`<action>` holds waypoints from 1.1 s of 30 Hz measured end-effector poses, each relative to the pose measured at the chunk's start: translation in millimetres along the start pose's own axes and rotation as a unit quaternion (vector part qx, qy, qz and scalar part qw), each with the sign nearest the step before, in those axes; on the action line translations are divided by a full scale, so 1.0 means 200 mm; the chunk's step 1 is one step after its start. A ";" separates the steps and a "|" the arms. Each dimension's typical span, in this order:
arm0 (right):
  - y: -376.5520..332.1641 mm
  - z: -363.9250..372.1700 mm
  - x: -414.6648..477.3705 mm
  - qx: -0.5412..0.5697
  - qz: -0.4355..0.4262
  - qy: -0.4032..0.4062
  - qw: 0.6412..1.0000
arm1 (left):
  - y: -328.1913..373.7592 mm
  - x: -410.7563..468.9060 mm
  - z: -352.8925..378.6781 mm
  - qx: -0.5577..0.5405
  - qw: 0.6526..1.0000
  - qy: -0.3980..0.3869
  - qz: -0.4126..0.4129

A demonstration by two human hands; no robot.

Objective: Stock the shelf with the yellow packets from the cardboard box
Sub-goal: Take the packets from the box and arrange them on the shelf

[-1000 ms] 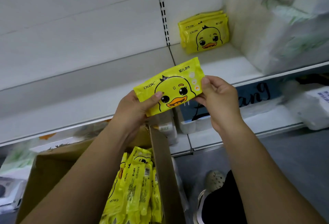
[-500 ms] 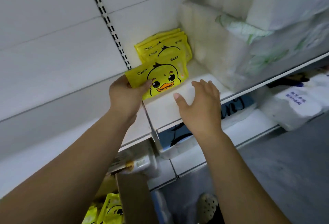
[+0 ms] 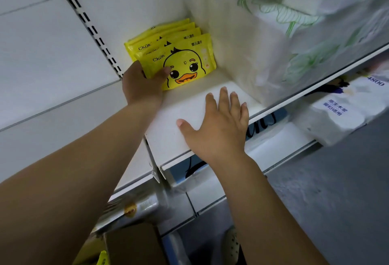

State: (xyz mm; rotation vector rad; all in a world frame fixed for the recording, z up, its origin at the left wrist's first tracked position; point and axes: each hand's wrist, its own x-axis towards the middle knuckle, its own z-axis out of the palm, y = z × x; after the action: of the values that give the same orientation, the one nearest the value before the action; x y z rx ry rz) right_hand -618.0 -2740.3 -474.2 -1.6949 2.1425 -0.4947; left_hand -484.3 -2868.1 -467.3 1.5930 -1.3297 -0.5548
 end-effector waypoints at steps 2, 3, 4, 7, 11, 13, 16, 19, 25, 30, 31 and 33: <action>0.01 0.01 0.00 0.001 0.000 0.005 1.000 | -0.01 0.01 0.01 -0.004 1.000 0.002 0.000; 0.01 0.01 0.00 0.000 0.001 0.008 1.000 | -0.01 0.01 0.01 -0.006 1.000 0.000 0.002; 0.01 0.01 0.00 0.000 0.001 0.012 1.000 | -0.01 0.01 0.01 -0.005 1.000 -0.002 0.002; 0.00 0.02 0.01 -0.001 0.004 0.014 1.000 | -0.01 0.01 0.00 0.016 1.000 -0.009 -0.001; 0.01 -0.01 0.00 0.016 0.002 0.018 1.000 | 0.00 -0.04 -0.06 0.021 0.999 -0.002 -0.033; 0.00 -0.03 -0.03 0.065 0.006 0.032 0.997 | 0.00 -0.08 -0.12 -0.004 0.999 0.003 -0.054; -0.02 -0.07 -0.12 0.159 0.024 0.061 0.985 | -0.02 -0.19 -0.26 -0.022 0.998 -0.009 -0.055; -0.03 -0.08 -0.25 0.180 0.007 0.057 0.982 | -0.05 -0.34 -0.44 0.012 0.999 -0.042 -0.022; -0.12 -0.03 -0.60 0.171 -0.063 -0.011 0.983 | -0.09 -0.71 -0.89 0.135 0.985 -0.106 0.002; -0.34 0.10 -0.93 0.110 -0.170 -0.117 0.972 | -0.20 -1.01 -1.31 0.301 0.948 -0.101 -0.012; -0.38 0.13 -0.99 0.093 -0.189 -0.143 0.967 | -0.23 -1.07 -1.40 0.310 0.945 -0.097 -0.028; -0.46 0.20 -1.10 0.067 -0.228 -0.176 0.955 | -0.28 -1.20 -1.57 0.330 0.939 -0.088 -0.048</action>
State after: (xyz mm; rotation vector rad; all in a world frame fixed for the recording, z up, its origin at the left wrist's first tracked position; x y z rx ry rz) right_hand -473.9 -2547.6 -449.9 -2.0235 1.4395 -0.4068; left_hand -273.0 -2530.8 -430.4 2.1986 -1.6919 -0.3224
